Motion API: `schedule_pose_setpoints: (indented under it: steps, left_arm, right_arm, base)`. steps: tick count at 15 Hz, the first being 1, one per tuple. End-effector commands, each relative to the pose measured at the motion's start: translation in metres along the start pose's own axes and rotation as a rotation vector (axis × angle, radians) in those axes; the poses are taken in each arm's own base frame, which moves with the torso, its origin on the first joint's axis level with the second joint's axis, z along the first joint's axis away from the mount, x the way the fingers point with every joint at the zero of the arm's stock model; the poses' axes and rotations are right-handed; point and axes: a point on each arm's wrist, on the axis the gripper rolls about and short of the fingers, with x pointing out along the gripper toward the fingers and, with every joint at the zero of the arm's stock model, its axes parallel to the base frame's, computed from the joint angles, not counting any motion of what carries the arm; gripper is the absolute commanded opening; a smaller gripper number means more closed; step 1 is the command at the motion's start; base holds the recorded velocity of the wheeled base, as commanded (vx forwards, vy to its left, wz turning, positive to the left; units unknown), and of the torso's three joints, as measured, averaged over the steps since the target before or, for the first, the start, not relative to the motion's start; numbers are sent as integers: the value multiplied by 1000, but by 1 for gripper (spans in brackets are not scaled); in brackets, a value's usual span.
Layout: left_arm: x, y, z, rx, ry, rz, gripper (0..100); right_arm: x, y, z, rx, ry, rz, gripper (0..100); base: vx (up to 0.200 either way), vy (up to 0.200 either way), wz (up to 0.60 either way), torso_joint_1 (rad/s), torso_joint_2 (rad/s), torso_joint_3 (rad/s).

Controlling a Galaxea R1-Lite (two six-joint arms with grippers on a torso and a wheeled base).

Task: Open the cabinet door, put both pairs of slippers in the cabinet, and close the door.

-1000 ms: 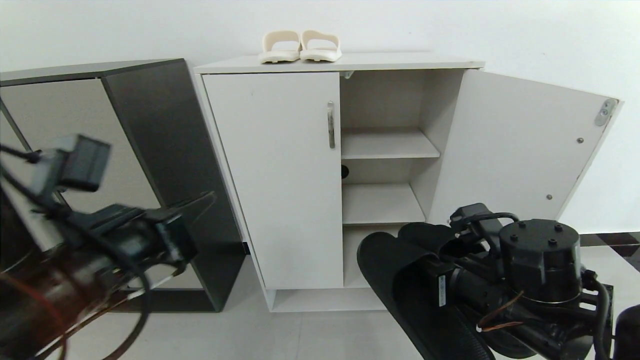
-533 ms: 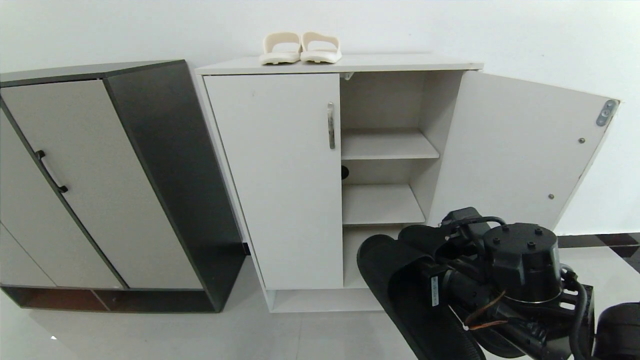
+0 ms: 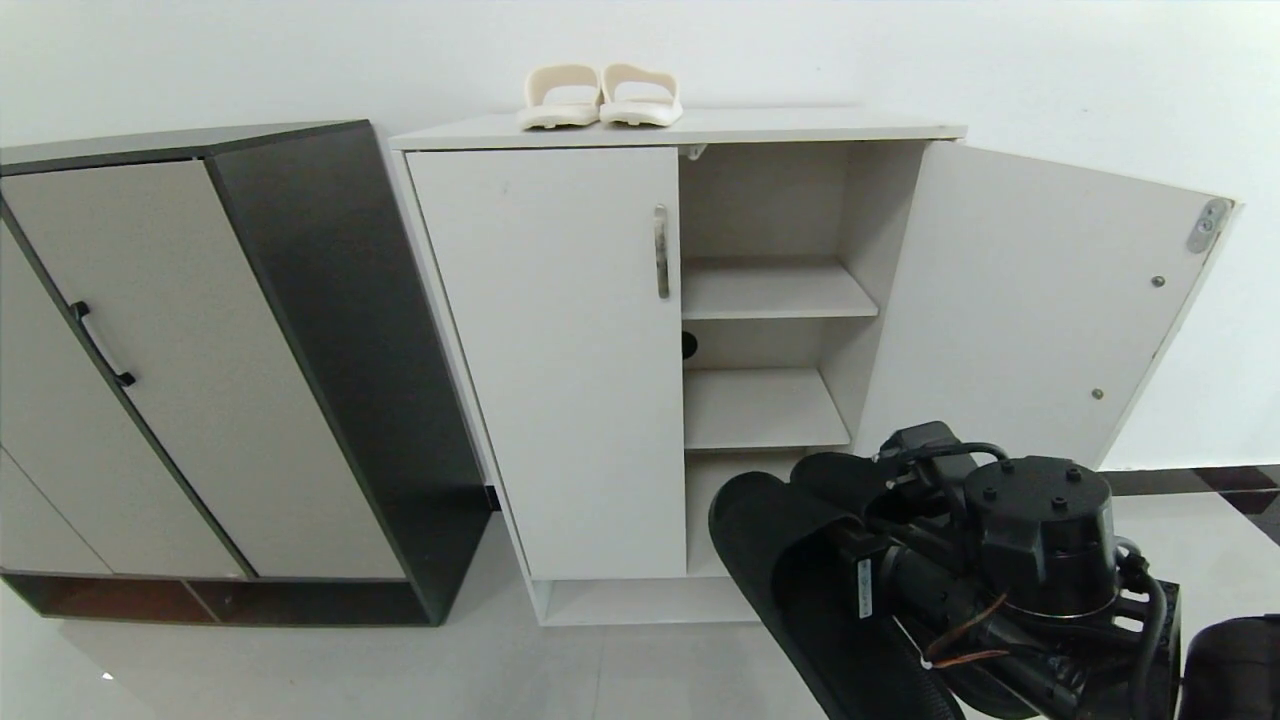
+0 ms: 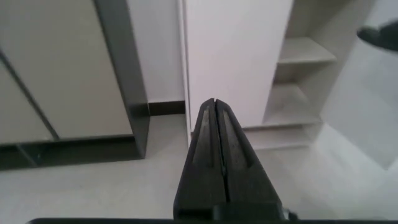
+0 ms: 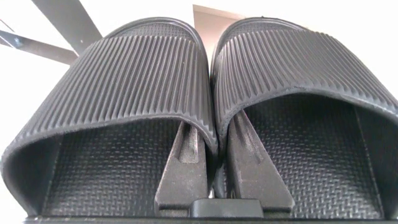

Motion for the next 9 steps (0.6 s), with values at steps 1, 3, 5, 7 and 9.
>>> schedule_pose_setpoints:
  steps: [1,3,5,7,9]
  left_arm:
    - [-1,0,-1,11,-7,20,0]
    - [-1,0,-1,8,-9,23,0]
    - [-1,0,-1,5,-7,18,0]
    - [-1,0,-1,13,-7,14,0]
    - [-1,0,-1,13,-7,10,0]
  right_arm:
    - [3,0,-5,-9,5,-1,0]
    - [1,4,-7,-29,2,13,0]
    - [0,10,-6,-41,-18,-16,0]
    - [6,13,-6,-41,-24,-56,0]
    - [8,17,-9,-49,-18,-56,0]
  base:
    - [0,0,0,0,0,0]
    - [0,0,0,0,0,0]
    - [0,0,0,0,0,0]
    - [0,0,0,0,0,0]
    - [0,-200,0,7,0,2]
